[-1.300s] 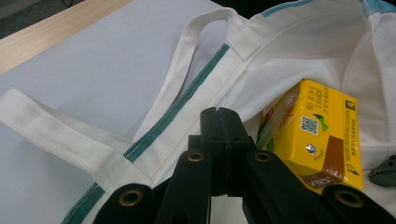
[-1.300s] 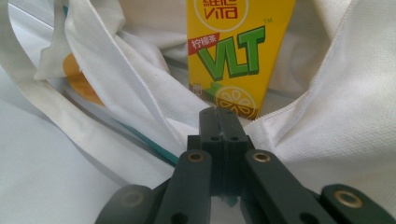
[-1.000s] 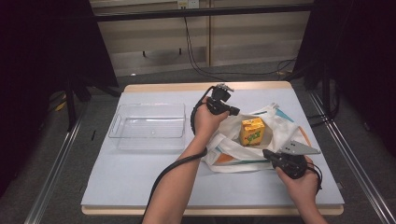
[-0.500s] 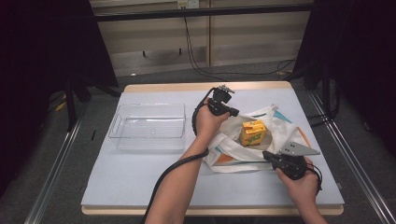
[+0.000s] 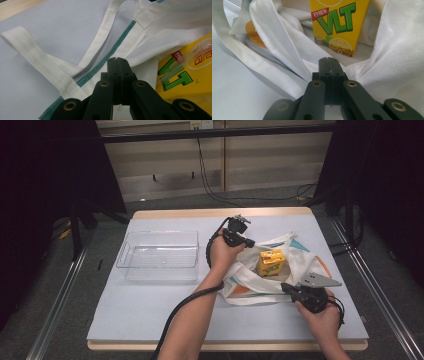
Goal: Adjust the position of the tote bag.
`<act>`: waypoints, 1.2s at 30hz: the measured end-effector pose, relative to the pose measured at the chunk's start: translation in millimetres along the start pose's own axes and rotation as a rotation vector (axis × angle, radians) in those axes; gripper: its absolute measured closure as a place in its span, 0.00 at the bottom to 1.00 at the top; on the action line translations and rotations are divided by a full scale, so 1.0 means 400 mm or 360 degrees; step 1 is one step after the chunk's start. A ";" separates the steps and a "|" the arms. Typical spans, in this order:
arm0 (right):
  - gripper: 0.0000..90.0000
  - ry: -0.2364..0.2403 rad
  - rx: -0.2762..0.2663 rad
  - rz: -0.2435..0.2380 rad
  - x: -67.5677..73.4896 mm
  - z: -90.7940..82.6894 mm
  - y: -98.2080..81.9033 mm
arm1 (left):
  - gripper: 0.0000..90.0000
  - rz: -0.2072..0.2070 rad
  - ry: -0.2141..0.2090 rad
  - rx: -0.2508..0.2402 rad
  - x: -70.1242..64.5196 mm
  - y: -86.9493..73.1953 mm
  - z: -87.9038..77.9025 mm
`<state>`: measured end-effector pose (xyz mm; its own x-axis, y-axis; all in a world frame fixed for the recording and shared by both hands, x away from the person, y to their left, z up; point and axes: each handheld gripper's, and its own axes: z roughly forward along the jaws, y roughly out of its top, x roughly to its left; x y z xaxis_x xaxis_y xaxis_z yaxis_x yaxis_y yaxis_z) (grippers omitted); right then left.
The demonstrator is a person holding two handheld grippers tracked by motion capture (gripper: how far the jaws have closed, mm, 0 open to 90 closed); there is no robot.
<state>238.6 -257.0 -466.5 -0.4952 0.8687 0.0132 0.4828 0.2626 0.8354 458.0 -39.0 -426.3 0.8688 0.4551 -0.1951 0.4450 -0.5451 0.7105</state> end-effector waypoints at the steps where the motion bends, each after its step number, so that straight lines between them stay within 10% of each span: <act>1: 1.00 0.0001 0.0000 -0.0003 0.000 -0.001 0.001 | 1.00 -0.0007 -0.0007 -0.0011 -0.001 -0.001 0.001; 23: 0.97 -0.0101 -0.0055 -0.0110 -0.030 -0.027 0.114 | 1.00 -0.0007 -0.0062 -0.0044 -0.011 -0.003 -0.021; 36: 1.00 -0.0199 0.0075 -0.0073 -0.099 -0.028 0.105 | 1.00 0.0019 -0.0048 -0.0030 -0.021 -0.007 -0.016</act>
<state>270.7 -285.2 -425.7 -0.4249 0.9002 -0.0953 0.4965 0.3198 0.8070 447.9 -36.8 -422.4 0.8803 0.4272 -0.2065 0.4307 -0.5369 0.7254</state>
